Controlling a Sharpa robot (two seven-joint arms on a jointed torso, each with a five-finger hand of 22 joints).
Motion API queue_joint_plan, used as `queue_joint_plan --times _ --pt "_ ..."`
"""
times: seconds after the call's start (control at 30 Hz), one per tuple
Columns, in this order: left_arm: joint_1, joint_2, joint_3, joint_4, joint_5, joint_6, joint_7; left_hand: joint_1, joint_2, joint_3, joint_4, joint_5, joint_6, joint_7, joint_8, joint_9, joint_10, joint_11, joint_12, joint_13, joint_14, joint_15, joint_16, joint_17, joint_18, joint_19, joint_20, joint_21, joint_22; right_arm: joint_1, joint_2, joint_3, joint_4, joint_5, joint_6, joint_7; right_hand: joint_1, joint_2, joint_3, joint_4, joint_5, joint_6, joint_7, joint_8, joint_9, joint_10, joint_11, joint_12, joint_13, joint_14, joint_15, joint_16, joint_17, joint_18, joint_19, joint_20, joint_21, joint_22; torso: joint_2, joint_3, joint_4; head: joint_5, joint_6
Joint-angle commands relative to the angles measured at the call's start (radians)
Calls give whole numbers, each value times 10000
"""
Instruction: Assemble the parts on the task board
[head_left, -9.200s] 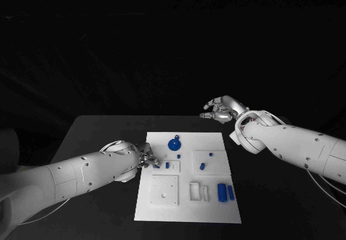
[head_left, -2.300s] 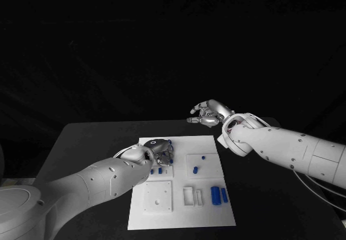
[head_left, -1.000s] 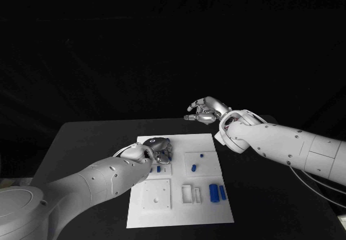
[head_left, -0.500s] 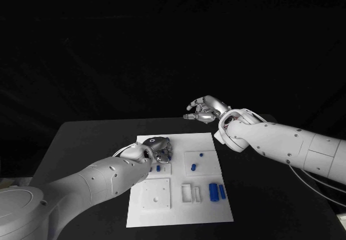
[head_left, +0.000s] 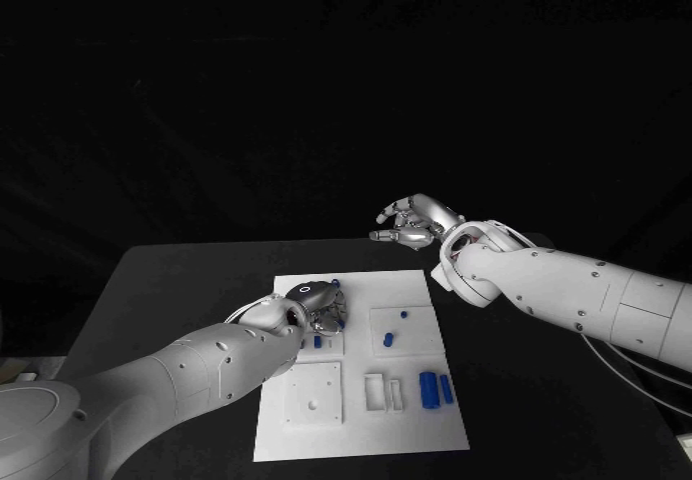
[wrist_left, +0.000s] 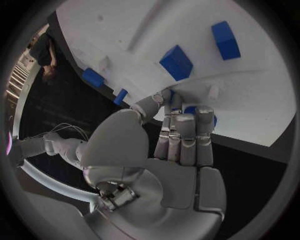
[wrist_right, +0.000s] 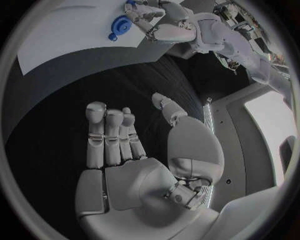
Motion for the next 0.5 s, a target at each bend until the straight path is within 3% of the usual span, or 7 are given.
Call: queue_joint_plan --times 0.03,0.33,0.5 --pt "-83 -23 -34 75 247 -81 134 -7 73 4 -40 47 70 19 59 19 70 -28 57 12 19 -79 36 -10 843 54 -145 66 127 2 17 4 -2 -110 108 28 15 79 13 23 -35 2 49 31 -15 -56 22 54 -14 63 -31 -24 -6 1006 2 -77 -32 14 1 4 -12 33 20" --pt "-30 -258 69 346 596 -404 227 -33 88 9 -39 58 90 11 72 15 102 -39 56 15 27 -91 34 -20 841 75 -162 72 121 2 0 4 -21 -112 115 28 16 80 11 22 -36 4 48 33 -16 -56 21 58 -19 63 -32 -24 -6 1006 3 -76 -34 17 -5 5 6 62 55" --pt "-2 -356 437 496 727 -538 275 -37 84 14 -43 72 96 8 77 13 111 -43 53 15 30 -95 33 -24 841 82 -168 73 119 2 -11 4 -48 -112 119 28 16 80 10 21 -37 9 48 36 -15 -57 20 60 -22 63 -33 -24 -6 1006 2 -76 -36 18 -11 1 5 82 92"
